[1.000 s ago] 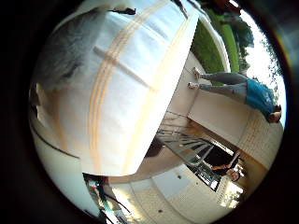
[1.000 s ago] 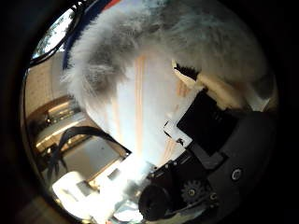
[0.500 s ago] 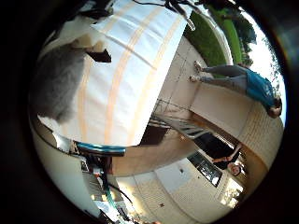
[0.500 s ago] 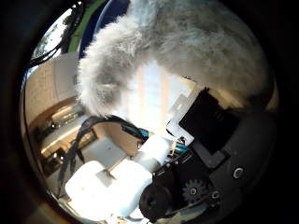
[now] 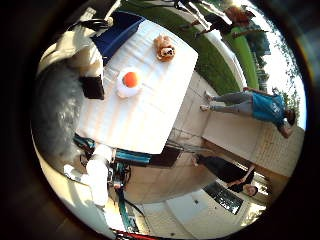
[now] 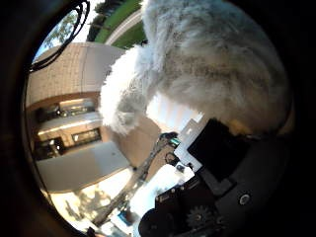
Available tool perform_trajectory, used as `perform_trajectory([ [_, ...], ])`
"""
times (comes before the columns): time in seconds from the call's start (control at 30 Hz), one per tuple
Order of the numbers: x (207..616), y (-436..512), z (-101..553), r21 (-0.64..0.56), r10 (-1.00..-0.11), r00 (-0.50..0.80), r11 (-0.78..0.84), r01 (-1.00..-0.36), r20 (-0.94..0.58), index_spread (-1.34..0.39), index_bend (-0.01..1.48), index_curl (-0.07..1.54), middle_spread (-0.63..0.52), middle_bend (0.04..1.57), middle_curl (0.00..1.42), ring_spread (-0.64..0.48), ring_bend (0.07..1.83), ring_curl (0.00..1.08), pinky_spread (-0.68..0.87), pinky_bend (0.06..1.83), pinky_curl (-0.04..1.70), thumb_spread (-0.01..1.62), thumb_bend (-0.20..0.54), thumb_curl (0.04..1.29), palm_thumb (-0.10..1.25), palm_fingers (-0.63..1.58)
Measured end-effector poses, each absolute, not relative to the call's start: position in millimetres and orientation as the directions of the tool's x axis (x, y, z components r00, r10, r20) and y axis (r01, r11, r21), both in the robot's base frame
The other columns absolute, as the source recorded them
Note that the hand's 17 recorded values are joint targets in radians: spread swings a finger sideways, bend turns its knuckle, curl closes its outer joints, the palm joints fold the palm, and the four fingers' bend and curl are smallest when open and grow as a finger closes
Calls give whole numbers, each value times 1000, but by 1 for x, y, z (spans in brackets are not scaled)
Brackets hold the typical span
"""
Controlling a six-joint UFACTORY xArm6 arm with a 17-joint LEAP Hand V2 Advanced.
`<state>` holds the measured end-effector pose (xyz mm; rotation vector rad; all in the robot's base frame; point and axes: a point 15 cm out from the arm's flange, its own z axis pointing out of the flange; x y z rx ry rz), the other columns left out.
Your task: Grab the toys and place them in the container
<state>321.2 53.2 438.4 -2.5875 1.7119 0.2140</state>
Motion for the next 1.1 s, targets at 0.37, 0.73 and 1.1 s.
perform_trajectory([
  [0.37, 420, 177, 352, 83, -879, 426, -451, -889, -214, -1151, 683, 678, -258, 1276, 1105, -122, 1537, 870, 115, 1613, 755, 1146, -29, 676, 902, 659],
  [0.73, 411, 183, 264, 312, -845, 449, -527, -790, -290, -654, 411, 659, -53, 403, 666, 166, 781, 545, 313, 1210, 608, 1190, -28, 584, 799, -376],
  [1.1, 434, 147, 313, 144, -779, 457, -558, -817, -429, -515, 144, 436, 42, 117, 419, 277, 473, 348, 424, 917, 414, 1154, -25, 542, 812, -143],
])
